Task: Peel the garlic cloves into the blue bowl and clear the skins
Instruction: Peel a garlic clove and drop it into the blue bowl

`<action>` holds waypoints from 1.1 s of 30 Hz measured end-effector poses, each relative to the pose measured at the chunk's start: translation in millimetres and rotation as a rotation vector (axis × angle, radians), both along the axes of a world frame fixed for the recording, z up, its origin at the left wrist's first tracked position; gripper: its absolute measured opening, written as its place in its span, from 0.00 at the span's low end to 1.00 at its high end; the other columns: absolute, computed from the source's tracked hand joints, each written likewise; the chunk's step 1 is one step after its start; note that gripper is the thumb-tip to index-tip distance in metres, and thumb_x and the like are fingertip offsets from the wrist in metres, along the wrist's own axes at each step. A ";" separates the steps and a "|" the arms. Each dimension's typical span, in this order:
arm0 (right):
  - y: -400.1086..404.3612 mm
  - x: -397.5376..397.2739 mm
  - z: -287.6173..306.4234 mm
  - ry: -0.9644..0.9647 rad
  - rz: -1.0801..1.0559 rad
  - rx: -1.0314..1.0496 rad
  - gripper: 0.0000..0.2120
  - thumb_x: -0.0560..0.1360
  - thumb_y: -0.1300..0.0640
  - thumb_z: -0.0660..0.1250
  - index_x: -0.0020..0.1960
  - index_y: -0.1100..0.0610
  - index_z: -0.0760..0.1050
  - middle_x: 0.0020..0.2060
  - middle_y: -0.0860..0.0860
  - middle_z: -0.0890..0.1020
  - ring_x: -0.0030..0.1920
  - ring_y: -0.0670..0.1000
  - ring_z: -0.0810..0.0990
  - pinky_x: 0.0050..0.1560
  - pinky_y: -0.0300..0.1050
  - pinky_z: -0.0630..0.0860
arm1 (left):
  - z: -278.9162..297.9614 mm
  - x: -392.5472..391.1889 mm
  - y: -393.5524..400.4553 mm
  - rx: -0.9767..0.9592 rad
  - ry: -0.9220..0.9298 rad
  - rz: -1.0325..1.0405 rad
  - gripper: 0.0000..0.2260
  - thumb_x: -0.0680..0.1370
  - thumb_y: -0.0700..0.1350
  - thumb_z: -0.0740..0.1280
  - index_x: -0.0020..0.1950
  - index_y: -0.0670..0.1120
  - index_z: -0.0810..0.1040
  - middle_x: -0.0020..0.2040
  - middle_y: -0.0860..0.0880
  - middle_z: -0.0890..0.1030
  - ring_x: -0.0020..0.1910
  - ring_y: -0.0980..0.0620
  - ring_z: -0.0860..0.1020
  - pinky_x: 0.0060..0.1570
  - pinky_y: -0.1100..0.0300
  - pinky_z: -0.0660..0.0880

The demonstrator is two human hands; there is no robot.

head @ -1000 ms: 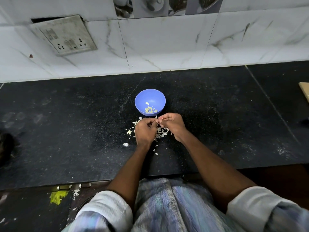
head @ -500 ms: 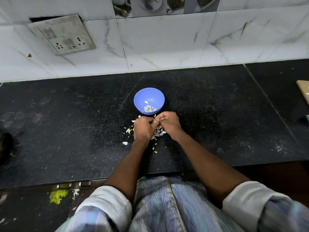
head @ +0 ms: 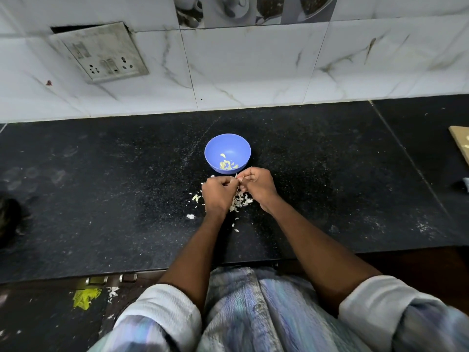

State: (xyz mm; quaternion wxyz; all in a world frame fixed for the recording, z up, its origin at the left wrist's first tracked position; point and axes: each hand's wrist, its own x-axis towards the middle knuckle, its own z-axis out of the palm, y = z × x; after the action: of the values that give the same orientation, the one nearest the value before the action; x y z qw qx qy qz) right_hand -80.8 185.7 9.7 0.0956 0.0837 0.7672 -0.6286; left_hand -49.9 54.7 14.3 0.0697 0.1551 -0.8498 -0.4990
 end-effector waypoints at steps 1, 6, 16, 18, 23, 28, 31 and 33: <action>1.2 0.3 1.2 -0.001 -0.004 -0.020 0.04 0.77 0.69 0.70 0.46 0.62 0.82 0.37 0.58 0.85 0.33 0.49 0.80 0.39 0.45 0.79 | 0.3 0.0 0.2 0.024 0.011 0.011 0.12 0.75 0.46 0.74 0.31 0.47 0.83 0.27 0.52 0.81 0.27 0.58 0.75 0.35 0.56 0.76; 2.0 0.2 1.1 -0.010 -0.002 -0.025 0.07 0.78 0.70 0.68 0.47 0.62 0.83 0.39 0.56 0.86 0.36 0.48 0.83 0.42 0.43 0.82 | -2.9 1.1 0.7 0.125 0.004 0.025 0.08 0.75 0.49 0.79 0.37 0.47 0.87 0.32 0.54 0.85 0.32 0.58 0.81 0.39 0.57 0.80; 2.5 1.5 9.1 -0.086 -0.008 -0.172 0.06 0.77 0.69 0.70 0.53 0.67 0.82 0.41 0.59 0.86 0.36 0.49 0.82 0.40 0.40 0.80 | -7.6 8.2 -2.0 0.197 0.066 0.003 0.03 0.79 0.41 0.75 0.47 0.45 0.88 0.39 0.52 0.87 0.35 0.56 0.83 0.41 0.58 0.81; 2.7 3.2 8.7 -0.102 -0.005 -0.200 0.07 0.78 0.69 0.69 0.55 0.68 0.82 0.40 0.58 0.86 0.36 0.47 0.82 0.39 0.38 0.80 | -6.0 9.8 -1.5 0.182 0.069 0.008 0.03 0.79 0.40 0.74 0.48 0.45 0.88 0.40 0.54 0.88 0.37 0.55 0.85 0.42 0.58 0.82; 3.7 5.2 5.7 -0.114 -0.010 -0.224 0.06 0.78 0.68 0.70 0.54 0.66 0.83 0.40 0.58 0.86 0.37 0.48 0.82 0.41 0.38 0.81 | -8.3 8.2 -1.7 0.179 0.045 0.004 0.04 0.79 0.42 0.73 0.49 0.47 0.89 0.38 0.53 0.87 0.33 0.58 0.81 0.38 0.59 0.79; 2.2 4.7 7.4 -0.099 -0.049 -0.209 0.04 0.78 0.68 0.71 0.52 0.67 0.82 0.36 0.57 0.85 0.33 0.46 0.81 0.39 0.39 0.80 | -3.0 9.8 0.4 0.134 0.094 -0.002 0.03 0.78 0.42 0.74 0.47 0.47 0.89 0.36 0.54 0.87 0.32 0.59 0.82 0.37 0.60 0.79; 0.2 4.1 8.1 -0.100 -0.049 -0.202 0.04 0.78 0.68 0.70 0.51 0.67 0.82 0.35 0.56 0.85 0.33 0.46 0.80 0.38 0.38 0.79 | -1.0 8.6 -0.5 0.104 0.115 -0.003 0.04 0.77 0.42 0.75 0.45 0.48 0.89 0.35 0.55 0.86 0.35 0.55 0.85 0.40 0.53 0.83; 0.0 3.9 8.4 -0.113 -0.055 -0.210 0.04 0.78 0.69 0.70 0.52 0.68 0.82 0.35 0.55 0.84 0.33 0.46 0.80 0.37 0.38 0.79 | -0.1 8.3 -0.5 0.092 0.127 -0.016 0.05 0.77 0.41 0.74 0.44 0.48 0.89 0.35 0.55 0.86 0.35 0.53 0.85 0.41 0.51 0.84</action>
State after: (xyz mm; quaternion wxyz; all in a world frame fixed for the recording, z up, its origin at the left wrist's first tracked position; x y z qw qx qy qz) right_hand -76.9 185.7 18.1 0.1296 0.1296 0.6879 -0.7023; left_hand -41.7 54.3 14.2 0.1122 0.1192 -0.8210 -0.5470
